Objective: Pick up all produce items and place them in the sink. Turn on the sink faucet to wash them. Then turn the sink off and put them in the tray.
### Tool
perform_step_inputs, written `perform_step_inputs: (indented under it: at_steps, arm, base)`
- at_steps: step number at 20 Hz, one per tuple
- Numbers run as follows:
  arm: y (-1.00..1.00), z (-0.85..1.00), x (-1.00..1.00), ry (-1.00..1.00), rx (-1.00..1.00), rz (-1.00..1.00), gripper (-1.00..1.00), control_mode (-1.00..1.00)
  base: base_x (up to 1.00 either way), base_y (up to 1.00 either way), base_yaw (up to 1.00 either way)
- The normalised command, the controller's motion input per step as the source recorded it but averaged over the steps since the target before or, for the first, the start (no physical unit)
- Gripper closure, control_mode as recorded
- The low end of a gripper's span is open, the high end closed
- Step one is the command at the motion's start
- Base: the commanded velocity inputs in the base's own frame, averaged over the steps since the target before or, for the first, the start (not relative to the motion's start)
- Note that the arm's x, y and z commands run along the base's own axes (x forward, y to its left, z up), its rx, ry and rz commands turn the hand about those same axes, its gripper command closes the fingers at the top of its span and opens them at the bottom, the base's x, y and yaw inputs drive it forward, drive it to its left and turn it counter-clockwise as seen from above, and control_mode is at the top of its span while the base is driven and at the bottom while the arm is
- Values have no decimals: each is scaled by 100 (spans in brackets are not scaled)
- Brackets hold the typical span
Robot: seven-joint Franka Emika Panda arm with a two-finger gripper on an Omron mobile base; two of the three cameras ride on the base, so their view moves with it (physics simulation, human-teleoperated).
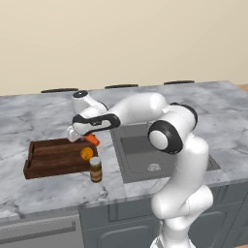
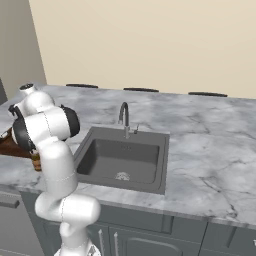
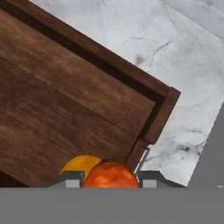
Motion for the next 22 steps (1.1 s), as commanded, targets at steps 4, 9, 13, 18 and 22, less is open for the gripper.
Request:
perform_step_inputs:
  at_steps: [4,9,13,18,22]
  arm:
    - [31,0,0,4,-2,0,100,-100]
    - [21,-7,0,0,0,0,100,-100]
    - [9,-23,0,-2,0,0,100,-100]
    - [3,-24,0,-3,2,0,100,-100]
    - [5,-12,0,0,3,0,100,-100]
  base:
    - [0,0,0]
    - [0,0,0]
    - [0,0,0]
    - [0,0,0]
    - [0,0,0]
